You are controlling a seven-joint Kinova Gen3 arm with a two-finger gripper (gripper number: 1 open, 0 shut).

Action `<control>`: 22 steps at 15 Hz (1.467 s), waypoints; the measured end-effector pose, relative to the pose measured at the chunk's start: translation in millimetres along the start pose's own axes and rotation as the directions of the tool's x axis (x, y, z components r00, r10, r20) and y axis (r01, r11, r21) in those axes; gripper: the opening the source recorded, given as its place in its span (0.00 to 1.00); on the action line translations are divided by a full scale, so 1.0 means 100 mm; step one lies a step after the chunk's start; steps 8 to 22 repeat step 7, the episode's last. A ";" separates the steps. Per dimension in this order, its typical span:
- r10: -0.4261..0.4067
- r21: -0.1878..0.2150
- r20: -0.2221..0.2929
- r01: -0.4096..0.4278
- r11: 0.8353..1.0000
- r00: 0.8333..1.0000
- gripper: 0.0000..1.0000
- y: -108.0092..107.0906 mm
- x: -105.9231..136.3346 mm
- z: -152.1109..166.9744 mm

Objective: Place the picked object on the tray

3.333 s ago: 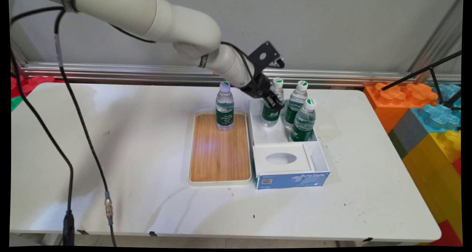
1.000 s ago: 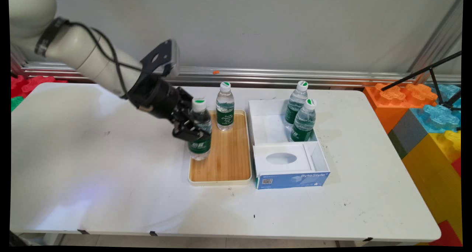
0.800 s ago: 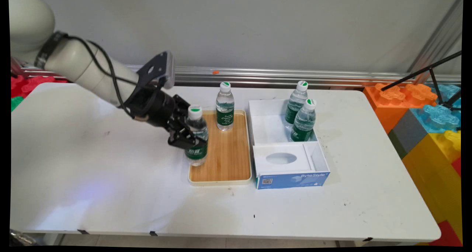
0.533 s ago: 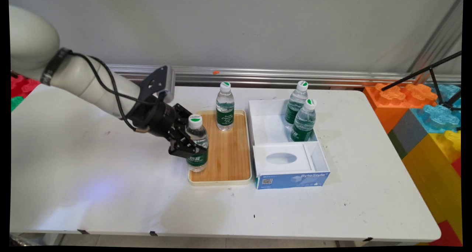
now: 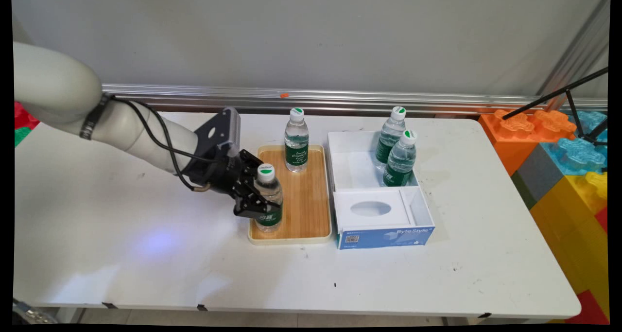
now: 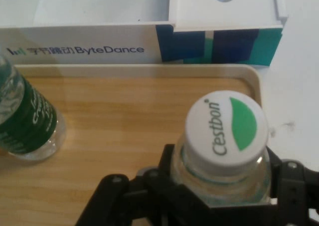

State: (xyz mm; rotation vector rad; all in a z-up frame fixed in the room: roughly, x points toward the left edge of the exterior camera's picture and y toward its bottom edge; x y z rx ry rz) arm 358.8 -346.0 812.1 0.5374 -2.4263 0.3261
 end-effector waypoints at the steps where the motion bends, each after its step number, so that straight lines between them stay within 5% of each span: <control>1: 0.003 0.003 -0.004 -0.003 1.000 1.000 0.00 0.00 -0.02 0.05; 3: 0.011 0.006 -0.011 -0.011 1.000 1.000 0.00 0.01 -0.04 0.12; 4: 0.016 0.007 -0.013 -0.016 1.000 1.000 1.00 0.01 -0.05 0.15; 22: 0.031 0.010 -0.019 -0.031 0.999 0.999 1.00 0.00 -0.05 0.21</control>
